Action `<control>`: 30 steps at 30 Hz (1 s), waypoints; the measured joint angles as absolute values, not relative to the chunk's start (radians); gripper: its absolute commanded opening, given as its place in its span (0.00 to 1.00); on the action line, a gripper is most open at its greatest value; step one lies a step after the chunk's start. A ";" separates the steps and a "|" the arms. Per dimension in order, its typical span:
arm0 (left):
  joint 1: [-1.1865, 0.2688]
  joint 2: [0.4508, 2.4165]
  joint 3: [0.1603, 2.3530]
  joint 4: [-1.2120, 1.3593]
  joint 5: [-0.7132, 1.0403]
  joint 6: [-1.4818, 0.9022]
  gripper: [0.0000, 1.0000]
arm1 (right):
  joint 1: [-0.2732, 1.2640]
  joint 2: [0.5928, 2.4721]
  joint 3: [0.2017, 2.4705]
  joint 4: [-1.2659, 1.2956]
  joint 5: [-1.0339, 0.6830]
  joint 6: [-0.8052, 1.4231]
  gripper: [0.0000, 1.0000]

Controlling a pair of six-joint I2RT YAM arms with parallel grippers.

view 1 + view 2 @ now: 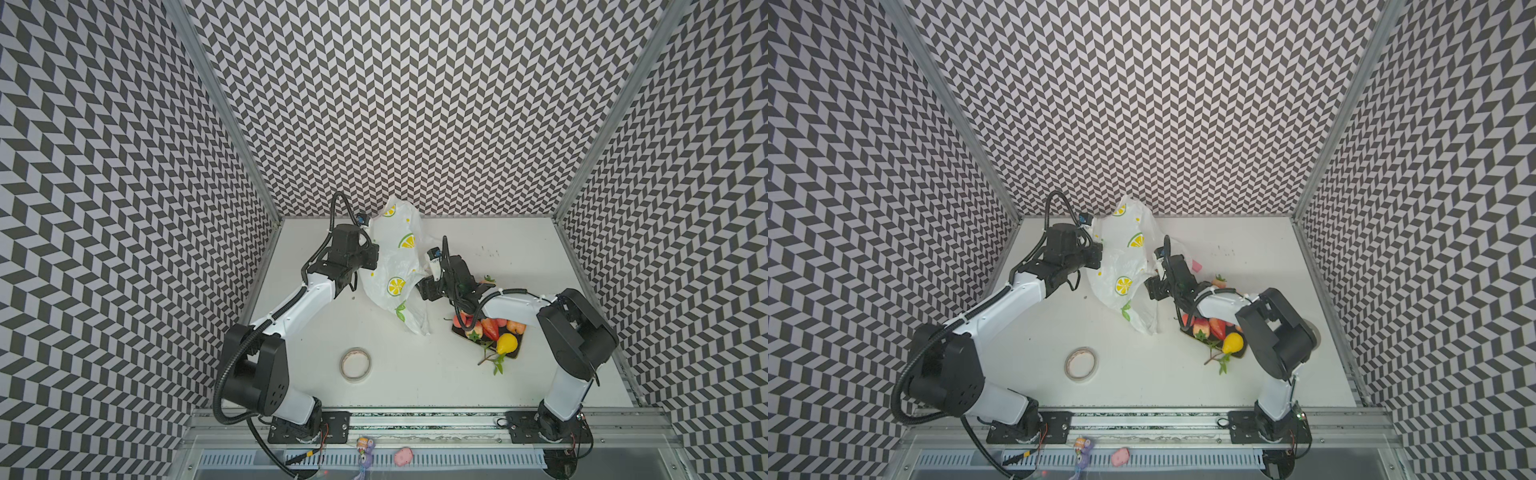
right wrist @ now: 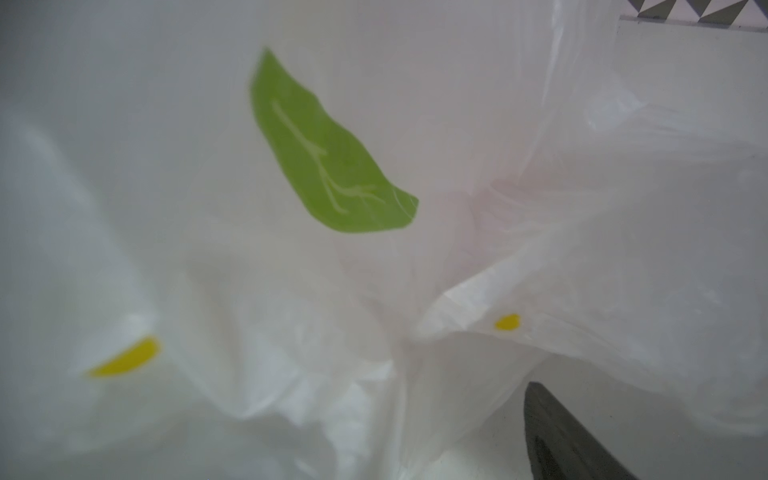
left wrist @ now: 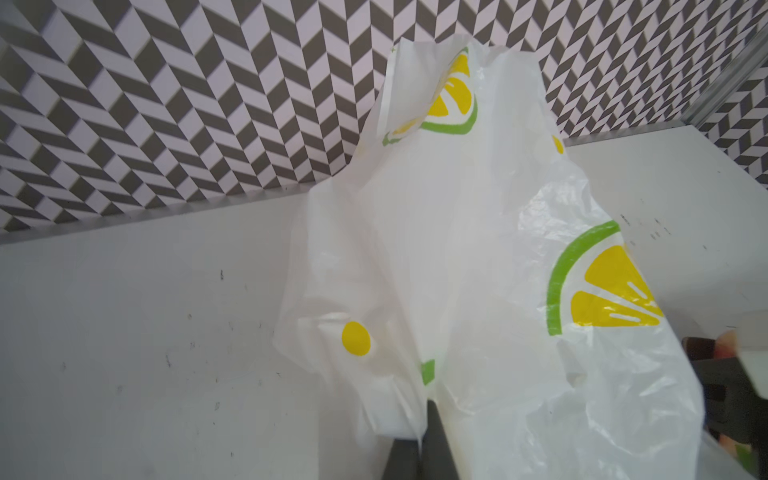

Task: Take the fake fruits out of the plastic bag
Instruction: 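Close the right gripper on the peach inside the bag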

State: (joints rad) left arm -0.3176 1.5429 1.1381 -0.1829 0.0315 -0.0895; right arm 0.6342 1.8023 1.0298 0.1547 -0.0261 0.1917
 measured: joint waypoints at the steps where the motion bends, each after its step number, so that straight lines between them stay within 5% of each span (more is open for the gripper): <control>1: -0.311 1.567 1.148 -0.199 0.032 -0.102 0.00 | 0.634 1.806 1.042 0.148 -0.026 0.207 0.78; 12: -0.294 1.630 1.119 -0.295 0.040 -0.203 0.00 | 0.632 1.928 1.238 0.023 0.042 0.376 0.83; 30: -0.307 1.630 1.089 -0.327 0.051 -0.208 0.00 | 0.586 2.171 1.493 -0.128 0.165 0.321 0.80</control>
